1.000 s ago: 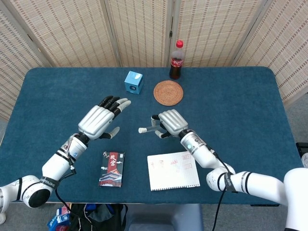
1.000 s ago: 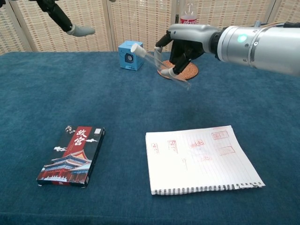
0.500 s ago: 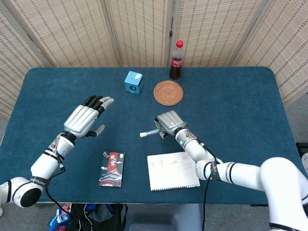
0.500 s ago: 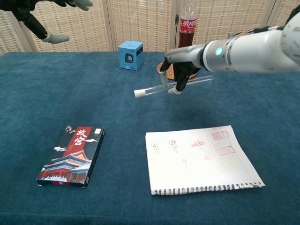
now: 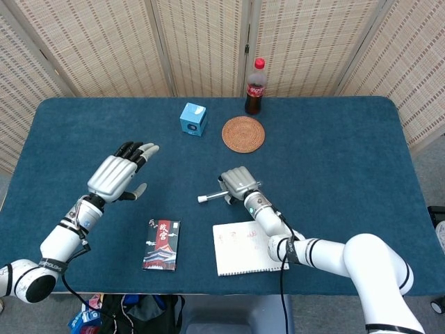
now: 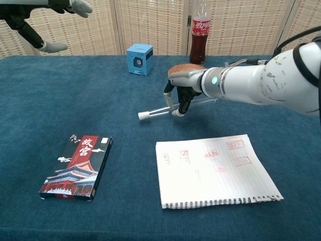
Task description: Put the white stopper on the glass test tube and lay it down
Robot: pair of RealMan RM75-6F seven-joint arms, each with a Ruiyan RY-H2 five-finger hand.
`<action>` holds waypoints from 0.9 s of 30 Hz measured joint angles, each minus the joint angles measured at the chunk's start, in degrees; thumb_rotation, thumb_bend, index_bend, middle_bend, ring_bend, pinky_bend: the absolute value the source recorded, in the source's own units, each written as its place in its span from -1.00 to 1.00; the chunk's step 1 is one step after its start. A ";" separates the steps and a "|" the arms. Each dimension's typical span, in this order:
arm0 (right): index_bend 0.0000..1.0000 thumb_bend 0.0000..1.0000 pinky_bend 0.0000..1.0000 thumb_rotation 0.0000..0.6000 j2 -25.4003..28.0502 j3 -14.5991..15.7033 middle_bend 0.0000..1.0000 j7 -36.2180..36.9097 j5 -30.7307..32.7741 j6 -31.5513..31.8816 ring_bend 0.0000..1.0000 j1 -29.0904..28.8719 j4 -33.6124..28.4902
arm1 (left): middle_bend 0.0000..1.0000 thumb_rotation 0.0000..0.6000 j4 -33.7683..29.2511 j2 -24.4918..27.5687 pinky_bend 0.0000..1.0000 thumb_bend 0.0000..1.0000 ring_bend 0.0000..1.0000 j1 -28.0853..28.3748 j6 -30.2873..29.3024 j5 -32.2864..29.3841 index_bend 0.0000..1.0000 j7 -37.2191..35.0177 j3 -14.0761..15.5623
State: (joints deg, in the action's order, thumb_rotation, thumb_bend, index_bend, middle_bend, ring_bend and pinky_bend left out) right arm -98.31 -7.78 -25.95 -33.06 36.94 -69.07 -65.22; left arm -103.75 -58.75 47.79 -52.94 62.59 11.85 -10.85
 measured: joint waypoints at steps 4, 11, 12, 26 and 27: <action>0.01 -0.38 1.00 1.00 -0.31 -0.22 1.00 0.20 0.45 0.09 1.00 0.33 0.10 | -1.00 1.00 0.02 0.04 -1.00 -0.22 -1.00 -0.31 0.07 0.38 -1.00 -0.55 -0.04; -0.33 -0.51 1.00 1.00 -0.29 -0.51 1.00 0.69 0.33 0.57 1.00 1.10 -0.25 | -1.00 1.00 -0.45 0.68 -1.00 -0.22 -1.00 -1.21 -0.26 1.44 -1.00 -1.02 0.16; -0.39 -0.52 1.00 1.00 -0.21 -0.53 1.00 0.74 0.16 0.75 1.00 1.24 -0.36 | -1.00 1.00 -0.53 0.92 -1.00 -0.22 -1.00 -1.46 -0.36 1.56 -1.00 -1.25 0.19; -0.16 -0.43 1.00 1.00 14.17 -1.77 0.61 6.69 -8.41 9.65 0.79 9.69 -15.99 | -1.00 1.00 0.83 1.49 -1.00 -0.22 -1.00 -7.94 -7.45 1.25 -0.85 -3.97 0.77; -0.11 -0.39 1.00 1.00 16.05 -1.66 0.54 7.22 -9.39 10.78 0.74 10.89 -17.77 | -1.00 1.00 0.86 1.57 -1.00 -0.22 -1.00 -8.79 -8.28 1.13 -0.82 -4.32 0.87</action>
State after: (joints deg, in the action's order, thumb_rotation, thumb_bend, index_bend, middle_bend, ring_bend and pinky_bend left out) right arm -82.27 -9.44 -18.73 -42.45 47.72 -58.19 -82.98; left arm -102.89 -57.18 39.01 -61.22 63.72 7.53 -9.98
